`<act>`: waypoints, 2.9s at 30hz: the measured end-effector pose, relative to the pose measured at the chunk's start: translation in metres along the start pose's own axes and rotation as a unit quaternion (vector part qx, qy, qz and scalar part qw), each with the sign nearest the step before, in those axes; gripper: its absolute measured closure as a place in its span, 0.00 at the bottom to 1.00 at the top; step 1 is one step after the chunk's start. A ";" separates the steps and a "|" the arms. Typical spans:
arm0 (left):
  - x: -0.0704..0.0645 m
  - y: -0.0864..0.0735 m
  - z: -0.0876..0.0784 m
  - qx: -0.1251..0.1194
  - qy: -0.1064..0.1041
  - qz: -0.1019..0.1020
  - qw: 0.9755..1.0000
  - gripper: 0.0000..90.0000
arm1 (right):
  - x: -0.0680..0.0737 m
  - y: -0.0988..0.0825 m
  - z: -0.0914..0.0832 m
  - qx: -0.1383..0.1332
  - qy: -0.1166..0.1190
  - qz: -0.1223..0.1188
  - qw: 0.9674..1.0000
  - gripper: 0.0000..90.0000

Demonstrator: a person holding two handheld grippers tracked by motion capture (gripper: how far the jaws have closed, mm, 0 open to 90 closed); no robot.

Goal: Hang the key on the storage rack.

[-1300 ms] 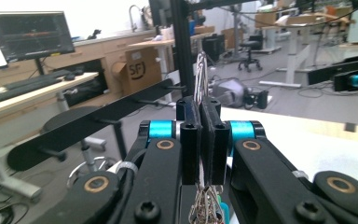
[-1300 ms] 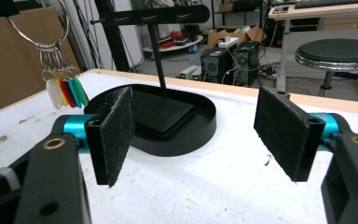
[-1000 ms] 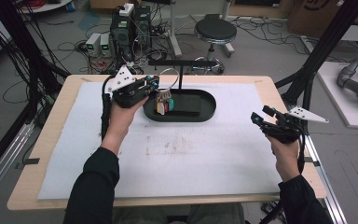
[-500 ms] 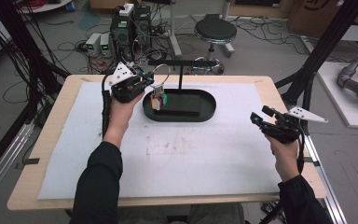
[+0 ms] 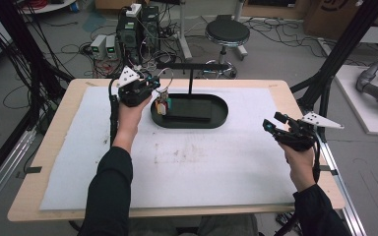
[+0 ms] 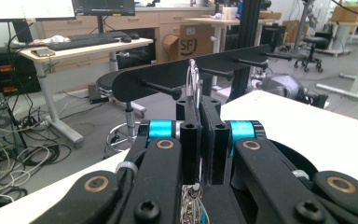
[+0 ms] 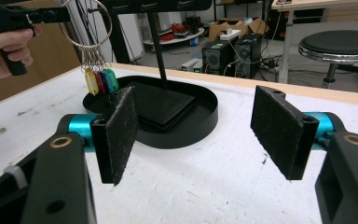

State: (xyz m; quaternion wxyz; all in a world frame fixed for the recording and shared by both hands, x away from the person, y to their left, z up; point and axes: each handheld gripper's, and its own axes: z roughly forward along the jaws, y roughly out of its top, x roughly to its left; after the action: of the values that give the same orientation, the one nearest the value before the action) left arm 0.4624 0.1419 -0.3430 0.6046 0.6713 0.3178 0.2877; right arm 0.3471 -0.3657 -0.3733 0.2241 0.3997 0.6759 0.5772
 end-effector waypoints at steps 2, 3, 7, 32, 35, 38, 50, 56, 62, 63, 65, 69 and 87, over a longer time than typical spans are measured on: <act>0.002 -0.002 0.002 0.001 0.001 -0.006 1.000 0.96 | 0.000 0.000 0.000 -0.001 0.000 -0.001 1.000 0.36; 0.002 -0.003 0.002 0.003 0.002 -0.007 1.000 0.96 | 0.000 0.000 0.000 -0.001 0.000 0.000 1.000 0.36; 0.003 -0.004 0.003 0.004 0.002 -0.011 1.000 0.96 | 0.000 0.000 0.000 0.000 0.000 0.000 1.000 0.36; 0.010 -0.010 0.006 0.010 0.023 -0.031 0.999 0.96 | 0.002 -0.001 0.002 0.007 0.004 -0.009 1.000 0.37; 0.011 -0.011 0.007 0.012 0.026 -0.033 0.999 0.96 | 0.002 -0.001 0.002 0.007 0.004 -0.011 1.000 0.37; 0.011 -0.011 0.008 0.015 0.037 -0.038 0.998 0.95 | 0.002 -0.001 0.003 0.008 0.004 -0.012 1.000 0.37; 0.012 -0.007 0.001 0.011 0.044 -0.036 0.998 0.76 | 0.001 -0.001 0.004 0.010 0.004 -0.015 1.000 0.37; 0.008 0.001 -0.008 0.019 0.053 -0.023 0.998 0.56 | 0.000 -0.001 0.003 0.010 0.001 -0.015 1.000 0.36; -0.003 0.013 -0.025 0.029 0.062 -0.004 0.998 0.40 | -0.002 -0.002 0.002 0.012 -0.004 -0.016 1.000 0.36; -0.006 0.014 -0.029 0.020 0.061 -0.001 0.998 0.39 | -0.003 -0.003 0.001 0.012 -0.006 -0.013 1.000 0.36; -0.012 0.015 -0.038 0.011 0.056 0.009 0.998 0.39 | -0.003 -0.003 0.001 0.011 -0.007 -0.015 1.000 0.35; -0.025 0.014 -0.062 0.007 0.047 0.016 0.999 0.35 | -0.005 -0.003 -0.001 0.010 -0.017 -0.015 1.000 0.34; -0.041 -0.042 -0.139 0.040 0.042 0.022 0.998 0.29 | -0.003 -0.004 0.008 0.028 -0.032 -0.031 0.999 0.33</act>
State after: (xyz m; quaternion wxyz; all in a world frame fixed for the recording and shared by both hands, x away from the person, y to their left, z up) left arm 0.3258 0.2001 -0.3701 0.5570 0.6893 0.3391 0.3156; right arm 0.3534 -0.3632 -0.3797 0.2524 0.4032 0.6959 0.5380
